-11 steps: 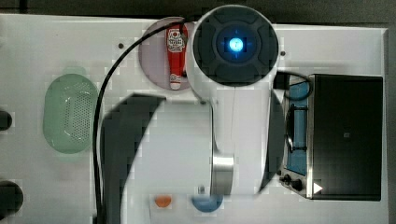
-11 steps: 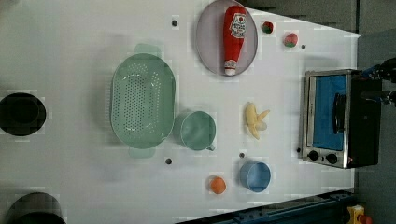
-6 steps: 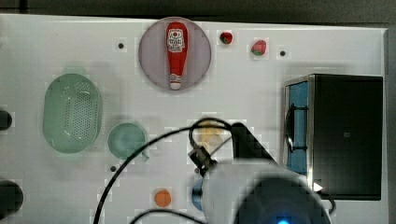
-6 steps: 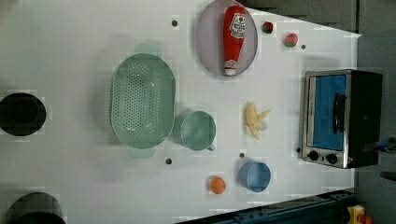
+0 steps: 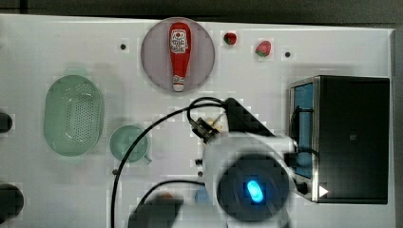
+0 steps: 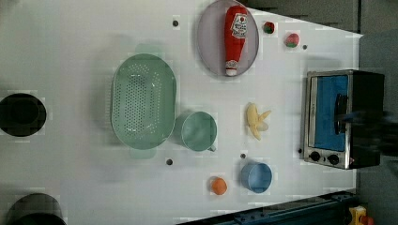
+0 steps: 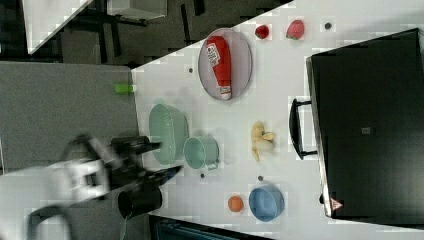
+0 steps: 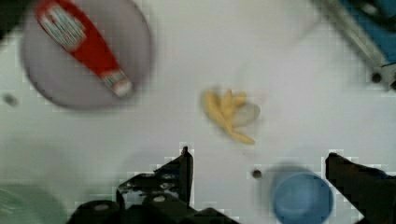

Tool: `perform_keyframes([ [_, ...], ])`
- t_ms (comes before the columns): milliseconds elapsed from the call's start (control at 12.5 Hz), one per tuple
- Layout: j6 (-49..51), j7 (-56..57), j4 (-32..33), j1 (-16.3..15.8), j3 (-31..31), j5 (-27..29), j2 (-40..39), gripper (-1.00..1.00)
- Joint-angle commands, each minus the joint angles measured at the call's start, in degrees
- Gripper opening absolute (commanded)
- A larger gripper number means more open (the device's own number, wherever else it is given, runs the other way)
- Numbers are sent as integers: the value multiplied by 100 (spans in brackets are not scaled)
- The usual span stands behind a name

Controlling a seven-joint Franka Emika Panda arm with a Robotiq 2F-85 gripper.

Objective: Pick Banana and place it in mug.

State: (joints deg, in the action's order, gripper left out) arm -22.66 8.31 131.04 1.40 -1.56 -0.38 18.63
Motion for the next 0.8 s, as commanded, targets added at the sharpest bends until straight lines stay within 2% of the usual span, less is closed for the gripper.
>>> perform_keyframes([
  [80, -1142, 1304, 777, 35, -19, 0, -833, 100],
  [400, -2500, 3012, 1011, 35, 10, -4, -1864, 100],
  [800, -3498, 3246, 1012, 35, 79, -3, -3067, 100],
])
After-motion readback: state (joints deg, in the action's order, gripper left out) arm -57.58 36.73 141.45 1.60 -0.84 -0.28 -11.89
